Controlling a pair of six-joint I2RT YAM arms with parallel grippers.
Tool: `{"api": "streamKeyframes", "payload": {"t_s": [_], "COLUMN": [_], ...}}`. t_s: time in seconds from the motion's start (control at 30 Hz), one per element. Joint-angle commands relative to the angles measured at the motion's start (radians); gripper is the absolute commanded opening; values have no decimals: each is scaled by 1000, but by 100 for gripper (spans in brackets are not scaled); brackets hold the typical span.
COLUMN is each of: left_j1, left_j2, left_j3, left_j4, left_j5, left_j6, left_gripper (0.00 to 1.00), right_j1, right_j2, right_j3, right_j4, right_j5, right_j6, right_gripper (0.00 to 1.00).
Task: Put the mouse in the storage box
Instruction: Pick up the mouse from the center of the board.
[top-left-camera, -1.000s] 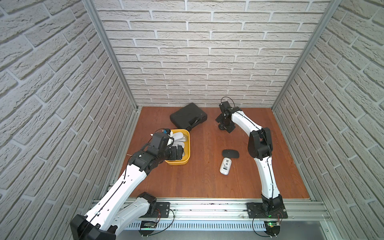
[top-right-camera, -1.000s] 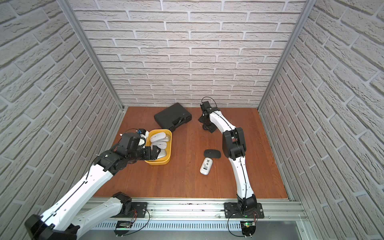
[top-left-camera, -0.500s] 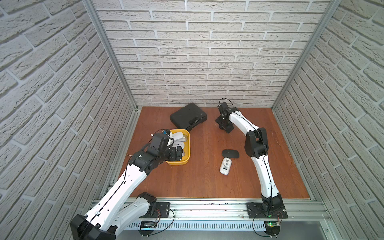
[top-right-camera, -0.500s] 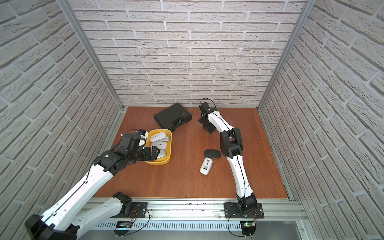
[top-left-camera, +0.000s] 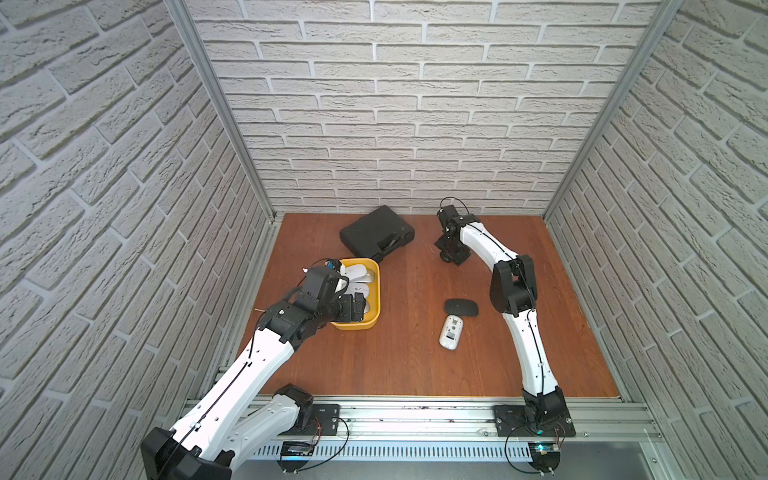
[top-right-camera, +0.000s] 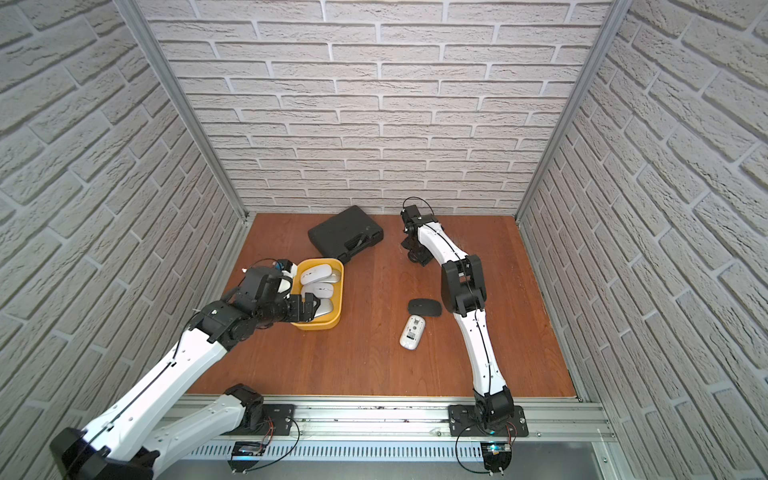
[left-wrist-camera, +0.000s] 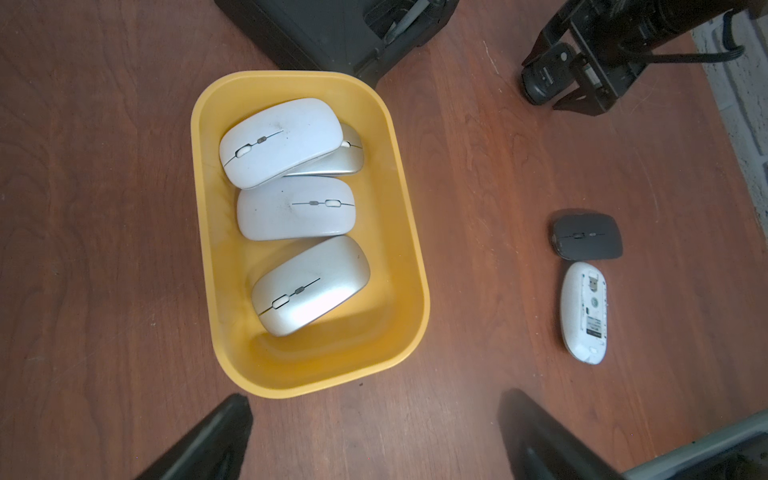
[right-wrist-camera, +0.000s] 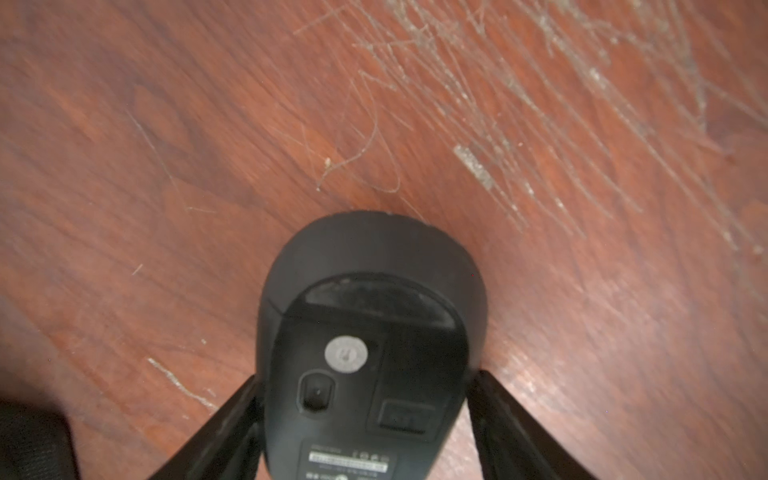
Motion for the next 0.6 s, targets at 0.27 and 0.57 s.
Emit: {"api": "streamKeyframes", "payload": {"t_s": [0.27, 0.57], "left_j1": [-5, -5], "left_j2": [6, 3], "left_j3": [-12, -9], "left_j4": [12, 31], "left_j5": [-8, 25], "left_j6": [-5, -8], "left_gripper": [97, 97], "right_j1": [-10, 5], "right_j2": [-26, -220], "right_j3": [-124, -363], "right_j4": [42, 261], "right_j5": [40, 73], "right_j6": [-99, -310], "right_gripper": [52, 37]}}
